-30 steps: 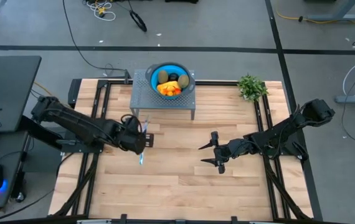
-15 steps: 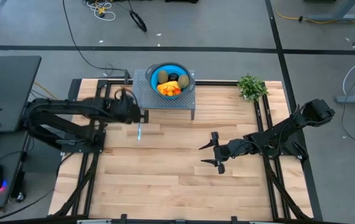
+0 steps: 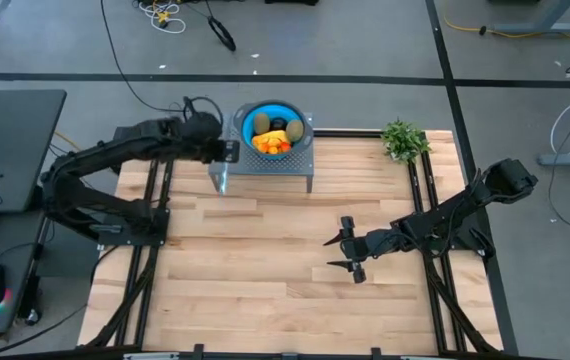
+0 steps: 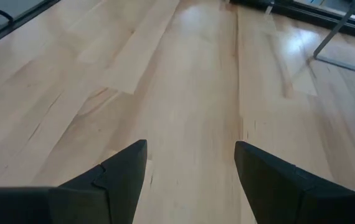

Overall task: Pick & Place Fruit
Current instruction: Put the blue knife on the shelf

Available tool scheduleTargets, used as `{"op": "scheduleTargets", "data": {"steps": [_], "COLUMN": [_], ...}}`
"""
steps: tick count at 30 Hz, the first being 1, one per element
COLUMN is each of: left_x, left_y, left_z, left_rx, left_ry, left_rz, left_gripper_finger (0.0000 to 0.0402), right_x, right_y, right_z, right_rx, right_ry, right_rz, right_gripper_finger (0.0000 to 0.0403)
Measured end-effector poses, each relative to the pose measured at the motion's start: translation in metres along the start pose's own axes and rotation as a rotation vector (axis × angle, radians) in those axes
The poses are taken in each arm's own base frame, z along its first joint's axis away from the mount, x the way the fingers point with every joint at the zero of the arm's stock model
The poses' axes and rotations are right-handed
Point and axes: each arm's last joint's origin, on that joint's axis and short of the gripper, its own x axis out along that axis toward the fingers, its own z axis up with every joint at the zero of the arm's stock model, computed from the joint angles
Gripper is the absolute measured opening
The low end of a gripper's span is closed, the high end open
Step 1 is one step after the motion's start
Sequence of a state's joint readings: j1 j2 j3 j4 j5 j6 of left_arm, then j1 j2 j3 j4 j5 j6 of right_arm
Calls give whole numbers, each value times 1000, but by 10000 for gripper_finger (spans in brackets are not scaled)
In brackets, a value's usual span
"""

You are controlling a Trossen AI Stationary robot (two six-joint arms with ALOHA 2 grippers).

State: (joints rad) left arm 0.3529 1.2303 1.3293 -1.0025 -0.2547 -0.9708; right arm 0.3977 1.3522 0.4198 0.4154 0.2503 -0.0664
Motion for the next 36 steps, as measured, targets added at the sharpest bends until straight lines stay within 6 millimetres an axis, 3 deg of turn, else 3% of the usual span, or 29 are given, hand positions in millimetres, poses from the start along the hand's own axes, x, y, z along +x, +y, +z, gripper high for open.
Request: {"op": "scheduleTargets", "data": {"steps": [9,13,25,36], "left_x": [13,32,86,95], "left_y": [-1,4,30,34], "left_z": [43,58,88,93], "left_rx": [80,73,41,1], "left_ry": [48,102,209,178], "left_rz": [177,164,223,255], "left_gripper_finger": [29,29,29,29], "right_x": [0,0,0,0], "right_y": [-3,-5,-10,-10], "right_z": [0,0,1,-1], "right_rx": [5,-1,-22,-23], "right_ry": [6,11,10,22], "right_rz": [-91,-156,-256,-254], "right_gripper_finger": [254,254,254,254]}}
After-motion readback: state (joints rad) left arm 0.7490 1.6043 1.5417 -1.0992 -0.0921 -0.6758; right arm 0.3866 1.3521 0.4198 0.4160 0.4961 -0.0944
